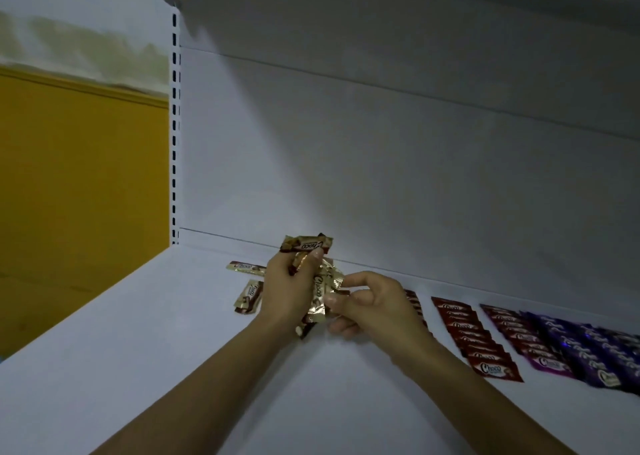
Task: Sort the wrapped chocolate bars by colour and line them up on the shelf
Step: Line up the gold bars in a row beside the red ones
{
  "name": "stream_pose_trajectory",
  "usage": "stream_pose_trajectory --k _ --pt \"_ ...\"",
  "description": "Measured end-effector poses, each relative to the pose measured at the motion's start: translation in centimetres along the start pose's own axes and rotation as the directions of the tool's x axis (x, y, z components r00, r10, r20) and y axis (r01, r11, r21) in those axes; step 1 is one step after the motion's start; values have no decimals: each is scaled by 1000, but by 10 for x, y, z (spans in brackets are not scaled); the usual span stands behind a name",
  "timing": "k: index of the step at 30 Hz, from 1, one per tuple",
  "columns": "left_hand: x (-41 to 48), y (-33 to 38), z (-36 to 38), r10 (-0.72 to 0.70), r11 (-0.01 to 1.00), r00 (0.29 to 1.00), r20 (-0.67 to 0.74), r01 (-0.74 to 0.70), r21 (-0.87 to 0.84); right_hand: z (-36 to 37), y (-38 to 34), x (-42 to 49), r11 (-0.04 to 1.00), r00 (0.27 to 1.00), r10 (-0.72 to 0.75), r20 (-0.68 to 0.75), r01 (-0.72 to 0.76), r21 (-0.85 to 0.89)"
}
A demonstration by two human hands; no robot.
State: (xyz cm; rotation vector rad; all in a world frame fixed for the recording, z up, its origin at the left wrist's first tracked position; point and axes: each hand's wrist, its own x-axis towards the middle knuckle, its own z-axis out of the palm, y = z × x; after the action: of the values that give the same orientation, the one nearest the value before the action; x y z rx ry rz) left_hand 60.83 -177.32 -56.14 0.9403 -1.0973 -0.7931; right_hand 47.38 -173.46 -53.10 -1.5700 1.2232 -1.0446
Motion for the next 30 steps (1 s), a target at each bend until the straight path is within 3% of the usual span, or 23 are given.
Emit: stream_pose_trajectory --k 3,7,10,14,20,23,30 --pt "-6 -2 8 50 996 999 13 -51 72 -14 5 -13 1000 999 -5 -47 6 16" --pt "-13 -4 8 135 940 987 81 -154 304 -22 15 -27 998 997 -17 -74 13 -57" --pt "-11 -4 2 116 924 990 82 -138 358 -32 23 -37 999 993 -27 -116 23 -40" --pt "-17 -1 5 -119 971 963 242 63 229 -44 29 -48 997 984 -80 -162 77 -24" --pt "-21 5 14 -421 902 827 373 425 76 -54 24 -34 979 876 -85 -475 161 122" --pt "-22 8 13 -439 869 780 447 495 -11 -49 21 -19 984 845 -137 -517 178 29" --pt "-24 11 13 -438 855 739 512 518 -17 -36 20 2 966 816 -248 -521 172 -191"
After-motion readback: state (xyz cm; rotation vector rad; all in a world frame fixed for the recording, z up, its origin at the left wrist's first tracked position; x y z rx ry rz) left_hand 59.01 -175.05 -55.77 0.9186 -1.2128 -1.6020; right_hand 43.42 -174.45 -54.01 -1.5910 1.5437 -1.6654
